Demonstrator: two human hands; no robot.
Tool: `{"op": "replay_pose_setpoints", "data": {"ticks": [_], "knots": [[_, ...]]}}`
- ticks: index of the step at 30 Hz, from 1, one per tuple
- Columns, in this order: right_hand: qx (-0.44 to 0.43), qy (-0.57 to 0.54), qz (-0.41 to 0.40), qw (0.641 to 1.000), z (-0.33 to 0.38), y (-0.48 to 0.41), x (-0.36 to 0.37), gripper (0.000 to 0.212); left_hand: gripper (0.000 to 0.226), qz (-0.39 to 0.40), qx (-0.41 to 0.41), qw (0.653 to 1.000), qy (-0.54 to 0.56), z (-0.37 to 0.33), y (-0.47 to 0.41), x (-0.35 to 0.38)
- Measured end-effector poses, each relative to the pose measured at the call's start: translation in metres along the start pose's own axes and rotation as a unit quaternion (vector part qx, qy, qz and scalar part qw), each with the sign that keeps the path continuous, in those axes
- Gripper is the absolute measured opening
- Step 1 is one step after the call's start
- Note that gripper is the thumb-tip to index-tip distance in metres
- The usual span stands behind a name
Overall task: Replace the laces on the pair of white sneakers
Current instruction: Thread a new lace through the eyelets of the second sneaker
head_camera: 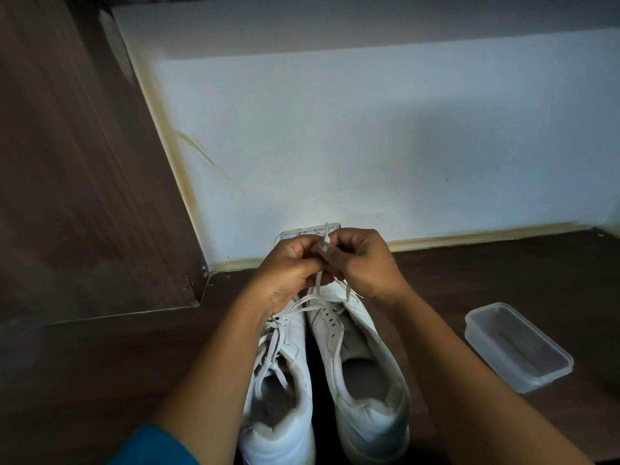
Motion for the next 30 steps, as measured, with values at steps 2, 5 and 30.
{"op": "replay_pose_setpoints", "data": {"ticks": [2, 5, 30], "knots": [[0.013, 0.009, 0.004, 1.000, -0.004, 0.000, -0.001, 0.009, 0.030, -0.046, 0.024, 0.998, -0.037, -0.005, 0.000, -0.005], [0.042, 0.015, -0.052, 0.998, -0.015, -0.002, -0.007, 0.022, 0.025, -0.112, 0.039, 0.992, -0.041, -0.009, -0.002, -0.013], [-0.007, -0.134, 0.030, 0.991, 0.022, 0.009, -0.003, 0.030, 0.003, 0.035, -0.183, 0.970, 0.155, 0.021, 0.002, 0.004]]}}
Point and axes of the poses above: each hand's wrist, its own y-axis away from the middle knuckle, its own x-axis out of the palm, z = x × y, the point moved 8 cm from there along -y, towards the middle knuckle, and after that the axes turned 5 degrees about -z, right-handed, at the moved point
